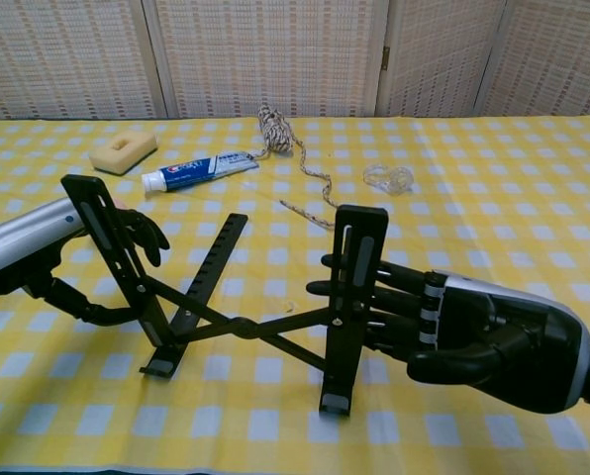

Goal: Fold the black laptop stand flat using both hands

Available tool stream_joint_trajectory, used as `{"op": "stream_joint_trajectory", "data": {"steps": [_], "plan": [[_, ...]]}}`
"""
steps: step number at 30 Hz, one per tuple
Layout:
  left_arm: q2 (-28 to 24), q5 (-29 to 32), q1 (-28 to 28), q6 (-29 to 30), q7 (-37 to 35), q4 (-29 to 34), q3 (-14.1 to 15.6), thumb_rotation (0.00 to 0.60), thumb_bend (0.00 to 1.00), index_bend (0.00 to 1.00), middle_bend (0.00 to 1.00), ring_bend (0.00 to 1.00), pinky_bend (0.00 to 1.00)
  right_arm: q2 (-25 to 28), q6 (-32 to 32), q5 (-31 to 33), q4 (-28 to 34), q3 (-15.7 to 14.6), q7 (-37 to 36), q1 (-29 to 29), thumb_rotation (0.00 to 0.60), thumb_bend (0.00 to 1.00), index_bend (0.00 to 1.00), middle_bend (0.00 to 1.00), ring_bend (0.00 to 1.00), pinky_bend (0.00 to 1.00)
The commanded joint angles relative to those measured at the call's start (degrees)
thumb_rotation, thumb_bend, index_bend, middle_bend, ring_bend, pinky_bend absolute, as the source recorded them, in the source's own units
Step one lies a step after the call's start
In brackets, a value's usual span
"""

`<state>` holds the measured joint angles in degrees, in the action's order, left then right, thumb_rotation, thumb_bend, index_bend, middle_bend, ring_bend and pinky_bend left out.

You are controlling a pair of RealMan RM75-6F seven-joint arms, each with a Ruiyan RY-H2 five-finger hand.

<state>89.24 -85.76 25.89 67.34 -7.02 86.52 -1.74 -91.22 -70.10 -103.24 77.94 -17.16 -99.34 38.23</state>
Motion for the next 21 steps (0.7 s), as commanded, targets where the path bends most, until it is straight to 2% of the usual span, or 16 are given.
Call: {"op": "stream_joint_trajectory", "data": {"steps": [1, 4, 7, 9, 11, 13, 15, 18, 21], "plan": [[0.0, 0.0, 0.0, 0.0, 0.0, 0.0, 0.0, 0.600, 0.23, 0.48, 0.33, 0.28, 0.26, -0.5, 0.0, 0.0, -1.0, -0.6, -0.3, -0.1, 0.600, 0.17, 0.07, 0.09, 0.10, 0.00], [0.1, -0.1, 0.1, -0.1, 0.1, 0.0, 0.1, 0.600, 0.23, 0.48, 0.33, 0.28, 0.26, -0.3, -1.1, -0.2, -1.3, -0.4, 1.0, -0.6, 0.600, 0.17, 0.07, 0.09, 0.10, 0.00], [0.0, -0.3, 0.1, 0.0, 0.2, 0.2, 0.1, 0.600, 0.23, 0.48, 0.33, 0.28, 0.26, 0.6, -2.4, -0.3, -1.1, 0.2, 7.2, -1.4, 0.600, 0.17, 0.07, 0.09, 0.10, 0.00], [-0.1, -0.4, 0.1, 0.1, 0.1, 0.3, 0.1, 0.600, 0.23, 0.48, 0.33, 0.28, 0.26, 1.4, -2.6, 0.3, -0.4, 0.9, 13.7, -2.1, 0.600, 0.17, 0.07, 0.10, 0.10, 0.00], [-0.2, -0.4, 0.1, 0.1, 0.0, 0.4, 0.1, 0.600, 0.23, 0.48, 0.33, 0.28, 0.26, 2.1, -2.2, 1.7, 1.0, 2.0, 23.9, -3.4, 0.600, 0.17, 0.08, 0.10, 0.10, 0.00], [-0.2, -0.4, 0.2, 0.0, -0.1, 0.4, 0.1, 0.600, 0.23, 0.48, 0.33, 0.28, 0.26, 2.3, -1.4, 4.6, 3.5, 3.4, 34.1, -5.1, 0.600, 0.17, 0.13, 0.11, 0.10, 0.00], [-0.2, -0.5, 0.2, -0.1, -0.1, 0.4, 0.2, 0.600, 0.23, 0.48, 0.33, 0.28, 0.26, 1.8, -0.8, 8.6, 6.3, 5.2, 43.6, -7.1, 0.600, 0.17, 0.22, 0.14, 0.11, 0.00], [-0.3, -0.7, 0.2, 0.0, -0.1, 0.6, 0.4, 0.600, 0.23, 0.48, 0.33, 0.28, 0.26, 0.9, 0.8, 14.1, 10.0, 7.6, 54.3, -8.9, 0.600, 0.17, 0.32, 0.17, 0.12, 0.01], [-0.5, -0.9, 0.2, 0.1, -0.1, 0.8, 0.4, 0.600, 0.23, 0.48, 0.33, 0.28, 0.26, 0.3, 2.3, 18.2, 12.8, 9.7, 62.0, -9.7, 0.600, 0.17, 0.39, 0.20, 0.13, 0.01]]}}
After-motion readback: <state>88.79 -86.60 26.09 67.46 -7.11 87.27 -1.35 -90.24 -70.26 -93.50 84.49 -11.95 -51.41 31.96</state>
